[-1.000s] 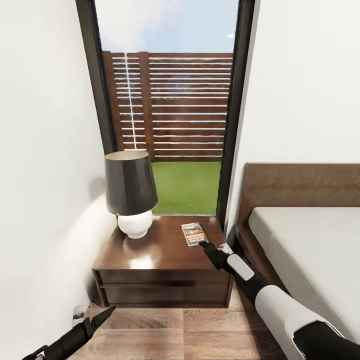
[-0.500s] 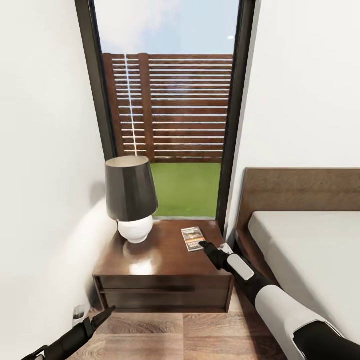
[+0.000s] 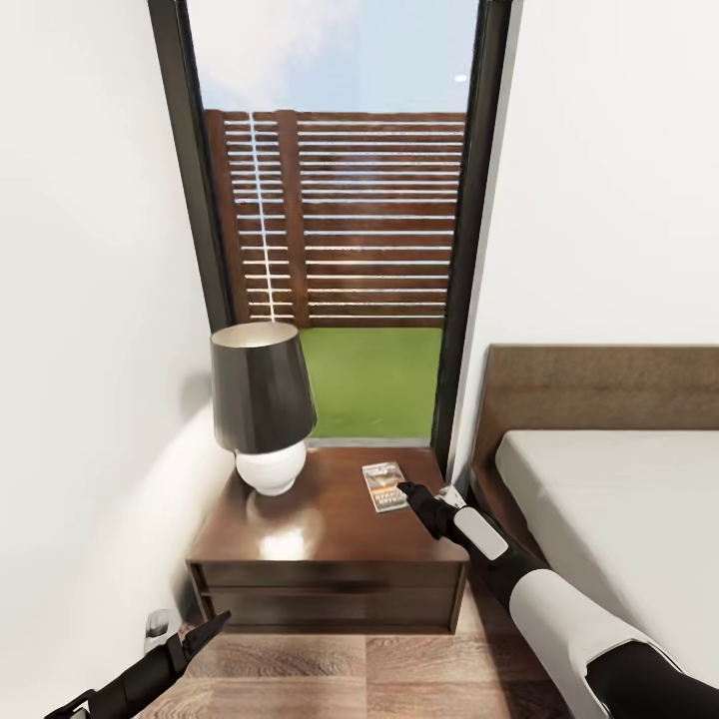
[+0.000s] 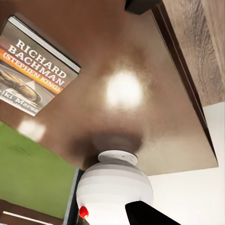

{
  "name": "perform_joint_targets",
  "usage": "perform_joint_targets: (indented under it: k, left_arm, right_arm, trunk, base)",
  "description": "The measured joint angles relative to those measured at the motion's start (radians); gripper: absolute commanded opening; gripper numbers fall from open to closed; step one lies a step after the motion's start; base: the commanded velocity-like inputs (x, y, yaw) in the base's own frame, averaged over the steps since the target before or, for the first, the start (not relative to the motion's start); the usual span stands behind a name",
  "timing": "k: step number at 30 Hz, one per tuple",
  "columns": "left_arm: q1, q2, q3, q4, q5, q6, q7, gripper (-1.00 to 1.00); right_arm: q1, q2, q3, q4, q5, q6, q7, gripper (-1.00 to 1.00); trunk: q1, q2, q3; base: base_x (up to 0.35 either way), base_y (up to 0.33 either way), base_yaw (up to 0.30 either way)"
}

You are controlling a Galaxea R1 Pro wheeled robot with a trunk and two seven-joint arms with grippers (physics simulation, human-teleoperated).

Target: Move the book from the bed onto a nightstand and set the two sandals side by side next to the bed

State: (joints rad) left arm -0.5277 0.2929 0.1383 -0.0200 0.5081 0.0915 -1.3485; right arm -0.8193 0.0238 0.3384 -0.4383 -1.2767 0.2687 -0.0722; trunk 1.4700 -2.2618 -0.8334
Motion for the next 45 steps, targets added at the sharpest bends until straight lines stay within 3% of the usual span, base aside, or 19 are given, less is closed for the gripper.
perform_joint_targets:
  k: [15, 29, 45]
  left_arm:
    - [0.000, 0.000, -0.001, 0.000, 0.000, -0.001, 0.003, 1.00]
    - [0.000, 0.000, -0.002, 0.000, -0.002, -0.001, 0.005, 1.00]
    - [0.000, 0.000, -0.003, 0.000, -0.002, -0.001, 0.007, 1.00]
  right_arm:
    - [0.001, 0.000, -0.001, 0.000, 0.000, -0.002, 0.004, 1.00]
    - [0.001, 0.000, -0.003, 0.008, 0.000, -0.002, 0.090, 1.00]
    - [0.001, 0.000, -0.002, 0.010, 0.001, -0.002, 0.105, 1.00]
  trunk:
    - [-0.058, 0.105, 0.047]
    - [-0.111, 0.203, 0.091]
    - [-0.173, 0.315, 0.141]
  base:
    - [0.000, 0.000, 0.000]
    - [0.000, 0.000, 0.000]
    - [0.000, 0.000, 0.000]
